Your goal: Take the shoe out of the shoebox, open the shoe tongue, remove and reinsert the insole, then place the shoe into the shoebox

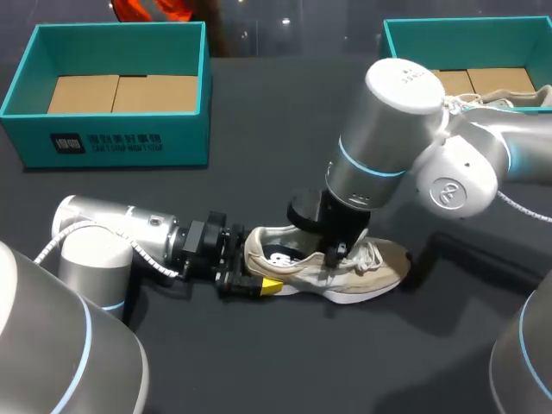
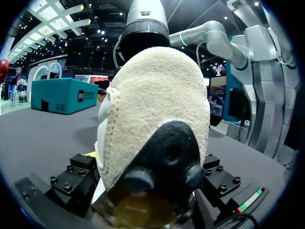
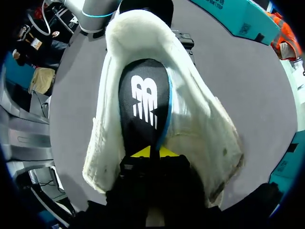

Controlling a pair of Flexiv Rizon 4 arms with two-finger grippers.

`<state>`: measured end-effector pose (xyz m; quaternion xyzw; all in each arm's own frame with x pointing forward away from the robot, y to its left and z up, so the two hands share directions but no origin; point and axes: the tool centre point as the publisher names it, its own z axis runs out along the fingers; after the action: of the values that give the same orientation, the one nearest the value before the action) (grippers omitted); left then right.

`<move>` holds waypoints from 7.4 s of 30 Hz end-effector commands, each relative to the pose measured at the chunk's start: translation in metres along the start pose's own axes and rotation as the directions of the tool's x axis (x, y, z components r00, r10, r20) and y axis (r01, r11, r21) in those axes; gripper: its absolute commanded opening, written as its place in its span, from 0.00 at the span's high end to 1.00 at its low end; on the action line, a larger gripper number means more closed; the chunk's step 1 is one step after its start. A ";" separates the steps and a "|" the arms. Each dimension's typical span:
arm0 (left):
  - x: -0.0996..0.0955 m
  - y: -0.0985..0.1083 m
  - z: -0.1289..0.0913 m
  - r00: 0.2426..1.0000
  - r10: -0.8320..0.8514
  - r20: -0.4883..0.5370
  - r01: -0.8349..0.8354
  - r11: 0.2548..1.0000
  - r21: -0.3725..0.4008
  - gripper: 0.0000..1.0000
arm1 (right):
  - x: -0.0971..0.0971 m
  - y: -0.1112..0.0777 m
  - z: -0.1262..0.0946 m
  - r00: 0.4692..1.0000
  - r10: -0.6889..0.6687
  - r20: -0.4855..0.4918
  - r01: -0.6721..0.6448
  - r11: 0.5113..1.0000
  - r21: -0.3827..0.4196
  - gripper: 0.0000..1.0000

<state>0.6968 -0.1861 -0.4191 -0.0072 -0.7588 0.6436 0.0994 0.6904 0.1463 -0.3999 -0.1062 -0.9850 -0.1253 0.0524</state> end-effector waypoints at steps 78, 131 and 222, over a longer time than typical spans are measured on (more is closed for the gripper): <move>0.000 0.002 -0.001 1.000 -0.001 0.003 0.001 1.000 0.000 1.00 | -0.006 0.082 -0.078 0.963 -0.164 -0.214 0.124 0.975 -0.185 0.25; 0.000 0.002 -0.001 1.000 -0.001 0.003 0.001 1.000 0.000 1.00 | 0.008 0.094 -0.050 0.957 0.037 -0.288 -0.126 0.947 -0.295 0.71; 0.000 0.002 -0.001 1.000 -0.001 0.003 0.001 1.000 0.000 1.00 | 0.102 0.048 -0.300 0.980 -0.188 -0.070 0.021 0.442 -0.897 1.00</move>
<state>0.6973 -0.1859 -0.4192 -0.0063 -0.7590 0.6434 0.0992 0.6563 0.1501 -0.0899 -0.0245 -0.7848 -0.6136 0.0831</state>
